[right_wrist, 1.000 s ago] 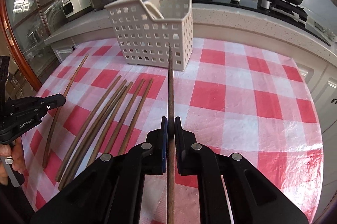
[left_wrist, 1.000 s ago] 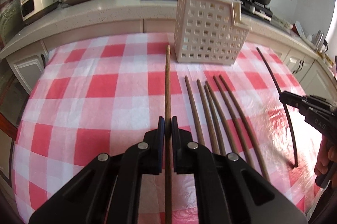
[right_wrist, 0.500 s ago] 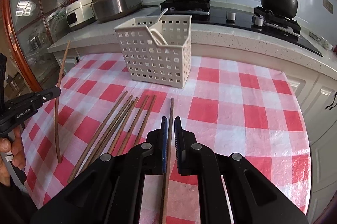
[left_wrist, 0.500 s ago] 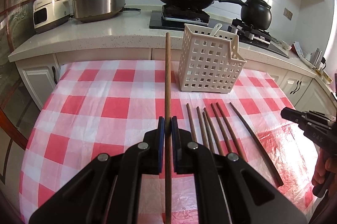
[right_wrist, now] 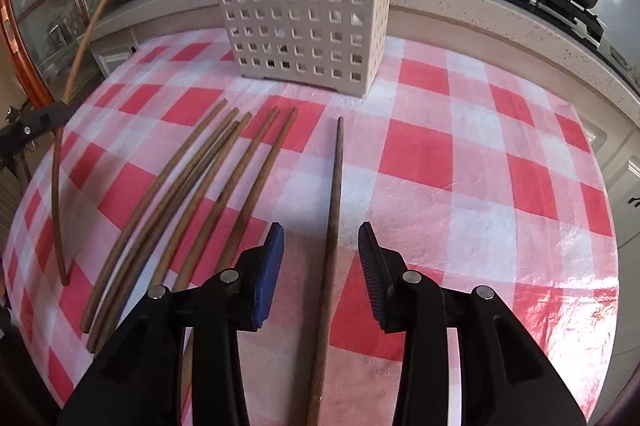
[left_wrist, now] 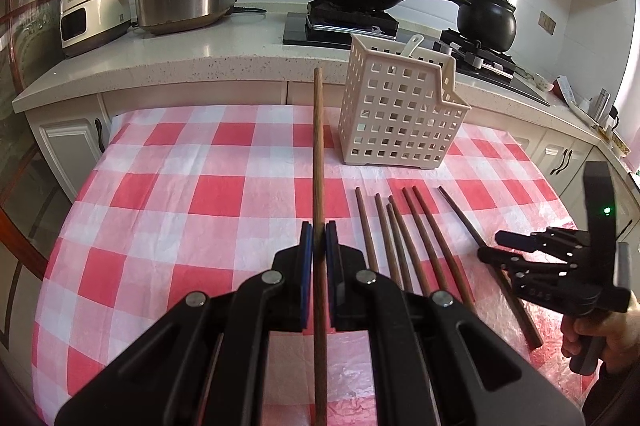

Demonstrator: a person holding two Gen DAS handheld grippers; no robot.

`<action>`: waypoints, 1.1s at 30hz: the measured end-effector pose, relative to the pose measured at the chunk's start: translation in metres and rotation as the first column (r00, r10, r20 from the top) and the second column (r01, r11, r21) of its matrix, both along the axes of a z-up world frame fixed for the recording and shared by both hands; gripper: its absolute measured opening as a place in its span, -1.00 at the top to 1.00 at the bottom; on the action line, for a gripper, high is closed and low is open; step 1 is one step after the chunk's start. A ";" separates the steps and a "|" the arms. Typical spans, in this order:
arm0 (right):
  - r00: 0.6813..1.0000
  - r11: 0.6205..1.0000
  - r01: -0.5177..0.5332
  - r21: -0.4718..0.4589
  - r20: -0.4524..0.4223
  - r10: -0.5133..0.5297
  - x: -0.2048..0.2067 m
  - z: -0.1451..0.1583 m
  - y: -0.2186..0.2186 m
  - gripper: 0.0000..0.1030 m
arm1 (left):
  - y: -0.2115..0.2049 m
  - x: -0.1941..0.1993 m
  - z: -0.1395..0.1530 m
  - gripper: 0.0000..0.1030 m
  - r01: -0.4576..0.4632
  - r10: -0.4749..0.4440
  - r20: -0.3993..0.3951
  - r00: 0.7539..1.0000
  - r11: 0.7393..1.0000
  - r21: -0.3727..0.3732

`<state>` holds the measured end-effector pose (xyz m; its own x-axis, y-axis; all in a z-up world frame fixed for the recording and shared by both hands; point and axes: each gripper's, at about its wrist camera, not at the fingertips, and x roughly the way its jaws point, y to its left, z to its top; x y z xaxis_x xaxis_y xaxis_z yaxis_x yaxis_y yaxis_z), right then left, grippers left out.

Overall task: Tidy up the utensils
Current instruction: 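Lift the chopstick upright with the right tool while the left tool lifts another chopstick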

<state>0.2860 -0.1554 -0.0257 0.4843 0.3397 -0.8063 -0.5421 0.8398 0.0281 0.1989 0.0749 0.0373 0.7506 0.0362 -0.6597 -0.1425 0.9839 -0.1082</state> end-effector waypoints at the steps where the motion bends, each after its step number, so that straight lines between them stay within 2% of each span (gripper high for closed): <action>1: 1.000 1.000 0.002 -0.012 -0.002 -0.002 0.002 -0.003 0.001 0.32 | 0.000 0.000 0.000 0.87 0.000 0.000 0.000 1.000 1.000 -0.001; 3: 1.000 0.999 0.006 -0.033 0.000 -0.006 0.005 -0.009 0.002 0.36 | 0.000 0.000 0.000 0.87 0.002 -0.002 0.000 1.000 1.000 -0.003; 5: 1.000 0.999 0.003 -0.037 0.009 -0.002 0.005 -0.009 0.001 0.49 | 0.000 0.000 0.000 0.87 0.003 -0.003 -0.001 1.000 1.000 -0.002; 7: 1.000 0.999 -0.007 -0.035 0.013 0.007 0.004 -0.009 0.002 0.82 | -0.001 0.000 0.000 0.87 0.001 -0.001 0.000 1.000 1.000 -0.002; 13: 1.000 1.000 0.004 0.004 0.029 -0.004 0.002 -0.001 -0.003 0.85 | -0.001 0.000 0.001 0.87 -0.001 0.001 0.005 1.000 1.000 0.000; 23: 0.992 0.993 0.027 0.116 0.121 -0.041 -0.015 0.055 -0.026 0.85 | 0.000 -0.006 0.008 0.87 -0.006 0.006 0.027 1.000 1.000 -0.002; 33: 0.983 0.984 0.030 0.175 0.175 -0.061 -0.031 0.088 -0.042 0.86 | 0.001 -0.016 0.023 0.87 -0.016 0.016 0.068 0.998 1.000 -0.002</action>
